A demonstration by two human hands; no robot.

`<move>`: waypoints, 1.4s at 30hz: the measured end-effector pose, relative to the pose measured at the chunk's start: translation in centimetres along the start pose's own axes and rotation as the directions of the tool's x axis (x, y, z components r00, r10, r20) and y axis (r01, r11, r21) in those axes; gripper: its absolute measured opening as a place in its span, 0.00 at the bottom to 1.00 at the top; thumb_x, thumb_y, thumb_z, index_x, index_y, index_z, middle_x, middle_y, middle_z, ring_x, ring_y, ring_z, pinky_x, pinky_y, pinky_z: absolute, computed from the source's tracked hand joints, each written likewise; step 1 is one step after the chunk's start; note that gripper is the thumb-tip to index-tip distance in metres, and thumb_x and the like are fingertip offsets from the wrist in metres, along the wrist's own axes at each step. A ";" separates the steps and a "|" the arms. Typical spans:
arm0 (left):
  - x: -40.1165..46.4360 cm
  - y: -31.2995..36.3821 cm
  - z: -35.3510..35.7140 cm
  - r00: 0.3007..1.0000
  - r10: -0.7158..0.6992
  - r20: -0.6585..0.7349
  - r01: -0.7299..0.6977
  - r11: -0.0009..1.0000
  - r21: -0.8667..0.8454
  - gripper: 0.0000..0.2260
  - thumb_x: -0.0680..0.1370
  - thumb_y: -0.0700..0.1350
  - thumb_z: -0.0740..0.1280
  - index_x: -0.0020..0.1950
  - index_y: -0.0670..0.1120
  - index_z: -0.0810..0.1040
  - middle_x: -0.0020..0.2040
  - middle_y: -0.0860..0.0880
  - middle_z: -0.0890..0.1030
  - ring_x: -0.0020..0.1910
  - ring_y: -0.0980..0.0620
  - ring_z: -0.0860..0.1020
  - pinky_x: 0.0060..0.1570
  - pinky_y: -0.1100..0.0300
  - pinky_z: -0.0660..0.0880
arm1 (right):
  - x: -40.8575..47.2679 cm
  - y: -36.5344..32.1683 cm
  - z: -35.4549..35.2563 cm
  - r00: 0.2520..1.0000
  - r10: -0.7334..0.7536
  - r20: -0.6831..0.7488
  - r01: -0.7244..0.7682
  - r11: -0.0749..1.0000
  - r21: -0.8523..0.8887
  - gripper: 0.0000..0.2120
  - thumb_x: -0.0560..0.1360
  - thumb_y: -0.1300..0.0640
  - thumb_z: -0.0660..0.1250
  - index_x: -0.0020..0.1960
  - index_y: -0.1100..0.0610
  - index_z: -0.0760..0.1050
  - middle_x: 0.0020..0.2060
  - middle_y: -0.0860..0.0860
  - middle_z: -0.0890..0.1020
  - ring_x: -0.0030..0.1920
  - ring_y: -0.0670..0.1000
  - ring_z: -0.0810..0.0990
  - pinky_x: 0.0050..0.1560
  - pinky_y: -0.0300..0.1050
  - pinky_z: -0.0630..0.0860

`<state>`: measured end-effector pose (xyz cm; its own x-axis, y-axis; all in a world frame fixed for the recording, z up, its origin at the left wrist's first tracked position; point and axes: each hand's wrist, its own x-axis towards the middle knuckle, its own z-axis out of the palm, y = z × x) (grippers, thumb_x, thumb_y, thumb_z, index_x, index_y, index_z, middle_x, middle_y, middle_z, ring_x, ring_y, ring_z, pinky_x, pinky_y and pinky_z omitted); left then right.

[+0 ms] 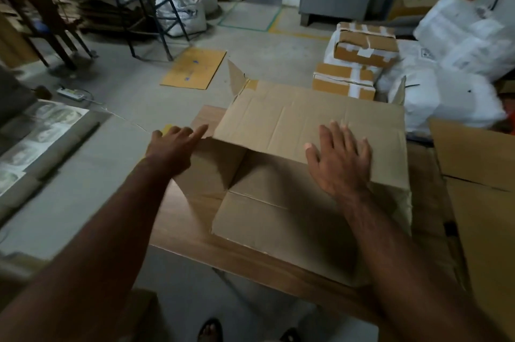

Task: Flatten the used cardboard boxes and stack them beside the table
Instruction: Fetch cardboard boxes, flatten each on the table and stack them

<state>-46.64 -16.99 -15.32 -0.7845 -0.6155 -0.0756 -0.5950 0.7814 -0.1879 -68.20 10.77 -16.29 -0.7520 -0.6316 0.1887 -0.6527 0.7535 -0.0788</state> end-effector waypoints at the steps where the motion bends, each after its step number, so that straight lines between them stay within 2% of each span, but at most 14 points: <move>1: 0.5 0.6 -0.2 0.997 -0.059 0.048 0.061 0.997 -0.040 0.32 0.78 0.43 0.67 0.79 0.56 0.56 0.71 0.46 0.74 0.68 0.41 0.73 0.65 0.38 0.69 | -0.1 0.3 -0.1 1.000 -0.002 0.009 0.002 1.000 -0.006 0.31 0.82 0.38 0.45 0.81 0.49 0.59 0.82 0.51 0.60 0.81 0.55 0.58 0.77 0.62 0.52; 3: 1.2 2.1 -0.4 0.986 -0.161 0.040 0.166 0.963 -0.214 0.21 0.80 0.47 0.64 0.73 0.54 0.66 0.65 0.49 0.80 0.64 0.42 0.76 0.66 0.38 0.66 | 0.0 1.0 -0.2 0.999 0.002 0.050 -0.001 1.000 -0.024 0.31 0.84 0.37 0.45 0.83 0.48 0.55 0.83 0.50 0.56 0.82 0.54 0.54 0.78 0.62 0.49; 5: 1.4 3.8 -0.2 0.985 -0.161 -0.067 0.121 0.910 -0.397 0.18 0.80 0.55 0.59 0.68 0.53 0.73 0.60 0.49 0.82 0.62 0.43 0.77 0.63 0.42 0.62 | -0.1 1.4 -0.3 0.997 0.019 0.073 -0.017 0.999 -0.030 0.31 0.84 0.37 0.44 0.83 0.48 0.52 0.83 0.49 0.53 0.82 0.53 0.51 0.79 0.62 0.47; 9: 1.3 5.0 -0.8 0.980 -0.138 -0.145 0.030 0.819 -0.573 0.33 0.74 0.67 0.47 0.61 0.50 0.82 0.55 0.44 0.84 0.58 0.42 0.78 0.63 0.46 0.59 | 0.0 1.2 -0.5 0.992 0.075 0.097 -0.075 0.997 -0.006 0.30 0.84 0.37 0.44 0.83 0.47 0.51 0.83 0.48 0.51 0.83 0.52 0.49 0.79 0.63 0.45; 12: 1.9 3.6 -1.2 0.983 -0.155 -0.102 0.046 0.738 -0.673 0.32 0.79 0.69 0.51 0.62 0.50 0.83 0.59 0.42 0.84 0.62 0.40 0.77 0.69 0.43 0.55 | 0.3 -0.2 -0.9 0.988 0.089 0.123 -0.090 0.996 0.003 0.30 0.85 0.38 0.45 0.84 0.47 0.50 0.83 0.48 0.50 0.83 0.52 0.47 0.79 0.63 0.45; 17: 4.6 -0.6 0.5 0.992 -0.124 -0.034 0.077 0.783 -0.617 0.41 0.73 0.80 0.44 0.49 0.51 0.84 0.44 0.46 0.82 0.49 0.42 0.80 0.68 0.33 0.64 | 1.7 -5.1 -0.5 0.983 0.126 0.130 -0.131 0.991 0.030 0.30 0.85 0.37 0.44 0.84 0.47 0.49 0.84 0.48 0.48 0.83 0.52 0.46 0.79 0.65 0.44; 22: 7.0 -4.2 -0.1 0.994 -0.093 0.059 0.108 0.737 -0.668 0.39 0.79 0.73 0.51 0.54 0.40 0.83 0.44 0.41 0.80 0.41 0.42 0.78 0.48 0.49 0.76 | 3.1 -9.7 0.9 0.980 0.169 0.104 -0.176 0.983 0.055 0.31 0.84 0.36 0.44 0.83 0.47 0.50 0.83 0.48 0.50 0.83 0.53 0.47 0.78 0.67 0.43; 26: 7.6 -6.7 0.9 0.971 -0.121 0.207 0.235 0.638 -0.733 0.32 0.83 0.65 0.56 0.54 0.35 0.79 0.49 0.35 0.80 0.47 0.38 0.78 0.47 0.49 0.75 | 3.8 -13.3 2.5 0.976 0.137 0.171 -0.152 0.985 0.083 0.32 0.84 0.36 0.44 0.84 0.47 0.47 0.84 0.48 0.46 0.83 0.52 0.44 0.78 0.66 0.40; 30: 6.7 -11.0 8.2 0.890 -0.133 0.437 0.454 0.359 -0.816 0.35 0.81 0.66 0.59 0.61 0.33 0.78 0.58 0.32 0.79 0.57 0.34 0.78 0.60 0.44 0.76 | 3.1 -18.1 6.5 0.954 0.060 0.293 -0.094 0.990 0.104 0.32 0.84 0.36 0.45 0.84 0.46 0.45 0.83 0.47 0.43 0.83 0.51 0.42 0.77 0.65 0.40; 33: 5.2 -12.5 15.2 0.786 -0.184 0.590 0.617 0.186 -0.765 0.47 0.68 0.79 0.62 0.60 0.36 0.78 0.61 0.34 0.79 0.59 0.36 0.79 0.60 0.40 0.77 | 1.5 -20.8 11.3 0.895 0.054 0.443 -0.131 0.981 0.143 0.33 0.84 0.36 0.45 0.84 0.46 0.42 0.83 0.46 0.39 0.82 0.52 0.39 0.76 0.71 0.40; 34: 3.7 -12.5 16.2 0.738 -0.178 0.651 0.672 0.110 -0.732 0.44 0.69 0.78 0.63 0.60 0.37 0.76 0.61 0.37 0.79 0.57 0.38 0.79 0.55 0.45 0.79 | 0.6 -21.5 13.7 0.857 0.059 0.512 -0.162 0.974 0.160 0.33 0.84 0.35 0.45 0.84 0.46 0.40 0.82 0.45 0.38 0.82 0.52 0.37 0.75 0.73 0.40; 36: 0.7 -11.8 17.8 0.657 -0.149 0.739 0.748 0.007 -0.663 0.23 0.81 0.62 0.63 0.60 0.42 0.73 0.58 0.40 0.76 0.51 0.43 0.77 0.41 0.55 0.75 | -2.2 -22.6 18.1 0.777 0.056 0.626 -0.194 0.969 0.155 0.35 0.82 0.33 0.42 0.83 0.46 0.37 0.81 0.44 0.34 0.81 0.52 0.34 0.74 0.77 0.41; 38: -1.8 -11.3 20.6 0.620 -0.095 0.779 0.784 0.038 -0.620 0.17 0.84 0.55 0.63 0.60 0.41 0.75 0.58 0.38 0.77 0.49 0.42 0.77 0.42 0.54 0.76 | -5.3 -23.1 21.1 0.745 0.066 0.664 -0.192 0.974 0.118 0.35 0.81 0.33 0.41 0.82 0.45 0.33 0.80 0.43 0.30 0.80 0.52 0.32 0.72 0.80 0.43; 42: -2.8 -11.9 23.2 0.694 -0.105 0.712 0.719 0.136 -0.681 0.18 0.85 0.53 0.62 0.58 0.38 0.80 0.50 0.38 0.80 0.43 0.42 0.78 0.43 0.53 0.76 | -6.4 -23.1 21.7 0.757 0.093 0.646 -0.201 0.975 0.095 0.32 0.84 0.35 0.44 0.81 0.39 0.32 0.80 0.41 0.30 0.81 0.50 0.32 0.66 0.84 0.40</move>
<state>-33.27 -26.95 -35.59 -0.3580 -0.5820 -0.7301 -0.7642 -0.2667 0.5873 -50.37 -6.54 -36.90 -0.6901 -0.5259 -0.4972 -0.4941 0.8443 -0.2073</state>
